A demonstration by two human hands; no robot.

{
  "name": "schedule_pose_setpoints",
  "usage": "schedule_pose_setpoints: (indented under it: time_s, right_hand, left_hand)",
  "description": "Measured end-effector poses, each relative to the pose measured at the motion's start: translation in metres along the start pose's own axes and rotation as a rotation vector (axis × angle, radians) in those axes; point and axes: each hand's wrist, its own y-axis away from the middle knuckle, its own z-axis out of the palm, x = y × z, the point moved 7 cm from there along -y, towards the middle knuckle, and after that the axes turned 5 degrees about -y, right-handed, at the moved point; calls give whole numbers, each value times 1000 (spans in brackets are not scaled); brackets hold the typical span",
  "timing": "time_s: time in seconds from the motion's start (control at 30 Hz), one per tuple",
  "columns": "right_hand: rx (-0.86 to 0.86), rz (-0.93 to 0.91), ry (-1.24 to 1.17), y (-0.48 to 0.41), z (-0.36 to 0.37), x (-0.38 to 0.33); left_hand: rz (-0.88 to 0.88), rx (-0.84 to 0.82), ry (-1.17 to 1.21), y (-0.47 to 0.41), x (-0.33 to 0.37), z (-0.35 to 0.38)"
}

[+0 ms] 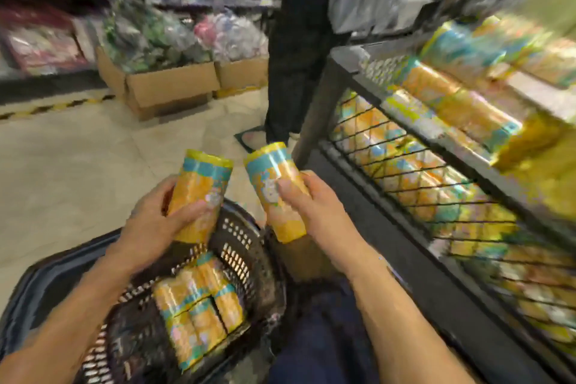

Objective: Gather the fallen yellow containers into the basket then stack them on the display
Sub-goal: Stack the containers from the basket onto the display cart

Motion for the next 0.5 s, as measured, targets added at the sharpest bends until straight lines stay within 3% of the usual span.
schedule_pose_setpoints:
  time_s: [0.13,0.33,0.5]
  right_hand:
    - [202,-186,-11,53,-77,-84]
    - [580,-414,192,103,-170,-164]
    - [790,-313,472,84,-226,-170]
  left_hand:
    - [263,-177,30,-14,136,36]
    - [614,-332,-60,-48,288,77]
    - [771,-475,-354,-96,368,115]
